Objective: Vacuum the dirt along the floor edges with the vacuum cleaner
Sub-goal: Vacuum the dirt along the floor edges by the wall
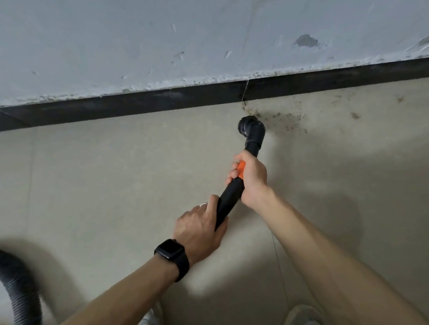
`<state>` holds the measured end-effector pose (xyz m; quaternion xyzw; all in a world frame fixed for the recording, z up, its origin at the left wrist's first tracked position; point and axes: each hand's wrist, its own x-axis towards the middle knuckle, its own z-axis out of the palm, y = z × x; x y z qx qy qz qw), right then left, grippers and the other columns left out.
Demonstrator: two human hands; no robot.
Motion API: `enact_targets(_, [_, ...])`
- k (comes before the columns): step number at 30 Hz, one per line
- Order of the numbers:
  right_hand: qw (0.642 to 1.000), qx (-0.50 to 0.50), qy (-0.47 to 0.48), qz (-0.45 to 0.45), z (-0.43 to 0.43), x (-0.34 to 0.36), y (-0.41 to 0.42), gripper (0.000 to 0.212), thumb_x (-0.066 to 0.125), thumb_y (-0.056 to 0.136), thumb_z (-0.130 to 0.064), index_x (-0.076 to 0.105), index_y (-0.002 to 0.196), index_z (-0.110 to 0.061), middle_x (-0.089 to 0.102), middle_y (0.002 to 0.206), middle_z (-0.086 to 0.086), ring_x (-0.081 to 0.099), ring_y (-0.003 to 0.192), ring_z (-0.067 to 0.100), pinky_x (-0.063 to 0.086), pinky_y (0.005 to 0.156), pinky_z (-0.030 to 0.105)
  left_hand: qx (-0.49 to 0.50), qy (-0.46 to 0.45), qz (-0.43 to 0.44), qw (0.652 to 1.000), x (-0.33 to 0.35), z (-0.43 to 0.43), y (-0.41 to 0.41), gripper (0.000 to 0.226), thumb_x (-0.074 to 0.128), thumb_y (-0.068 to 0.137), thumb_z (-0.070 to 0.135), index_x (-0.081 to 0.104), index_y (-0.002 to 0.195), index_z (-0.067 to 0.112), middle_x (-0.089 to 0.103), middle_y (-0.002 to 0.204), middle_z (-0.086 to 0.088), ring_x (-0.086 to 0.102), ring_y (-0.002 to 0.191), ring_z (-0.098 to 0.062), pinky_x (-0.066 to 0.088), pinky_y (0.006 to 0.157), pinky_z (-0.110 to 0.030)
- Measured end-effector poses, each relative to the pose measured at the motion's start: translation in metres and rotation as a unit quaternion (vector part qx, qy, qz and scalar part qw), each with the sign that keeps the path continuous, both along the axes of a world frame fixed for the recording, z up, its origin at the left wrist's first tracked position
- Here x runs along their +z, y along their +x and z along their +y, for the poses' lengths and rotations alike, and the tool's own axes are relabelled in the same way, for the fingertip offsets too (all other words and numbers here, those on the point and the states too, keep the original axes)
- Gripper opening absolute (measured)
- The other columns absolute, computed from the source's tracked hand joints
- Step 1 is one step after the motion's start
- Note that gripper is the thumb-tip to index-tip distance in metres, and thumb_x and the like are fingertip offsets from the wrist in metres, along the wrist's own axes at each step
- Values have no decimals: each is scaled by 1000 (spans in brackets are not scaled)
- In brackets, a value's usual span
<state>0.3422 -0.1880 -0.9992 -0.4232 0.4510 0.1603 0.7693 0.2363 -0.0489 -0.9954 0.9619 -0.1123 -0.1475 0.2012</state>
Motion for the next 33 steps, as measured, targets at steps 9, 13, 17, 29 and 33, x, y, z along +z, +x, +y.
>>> enact_targets(9, [995, 27, -94, -9, 6, -11, 20, 17, 56, 83, -7, 47, 70, -14, 44, 56, 1, 38, 39, 16, 39, 43, 24, 15, -46, -8, 999, -17, 1, 17, 32, 44, 96, 48, 39, 113, 22, 58, 82, 4, 56, 72, -24, 30, 58, -31])
enact_targets(13, [994, 28, -104, -10, 2, -16, 27, 18, 56, 83, -6, 47, 69, -14, 43, 56, 1, 38, 39, 17, 39, 42, 25, 10, -34, -15, 999, -25, -4, 23, 34, 42, 96, 47, 42, 117, 19, 60, 85, 4, 57, 76, -24, 33, 59, -32])
enact_targets(17, [994, 30, -104, -12, 1, -22, 30, 18, 55, 82, -7, 46, 69, -15, 43, 57, 0, 38, 40, 16, 39, 43, 26, 4, -30, -25, 999, -33, -4, 27, 34, 47, 95, 45, 52, 113, 15, 62, 80, 3, 59, 71, -25, 38, 58, -32])
enact_targets(29, [988, 68, -133, -28, 8, -26, 51, 10, 56, 74, -10, 48, 71, -14, 45, 59, 1, 40, 41, 17, 41, 44, 26, 34, -63, -22, 997, -43, -1, 42, 36, 42, 96, 48, 45, 117, 18, 62, 88, 3, 57, 78, -25, 33, 63, -33])
enact_targets(33, [987, 69, -140, -34, 10, -27, 56, 10, 58, 71, -11, 48, 70, -14, 45, 59, 1, 40, 41, 18, 42, 45, 26, 39, -75, -17, 996, -45, -1, 49, 34, 44, 96, 47, 44, 115, 19, 61, 85, 3, 56, 76, -26, 30, 62, -32])
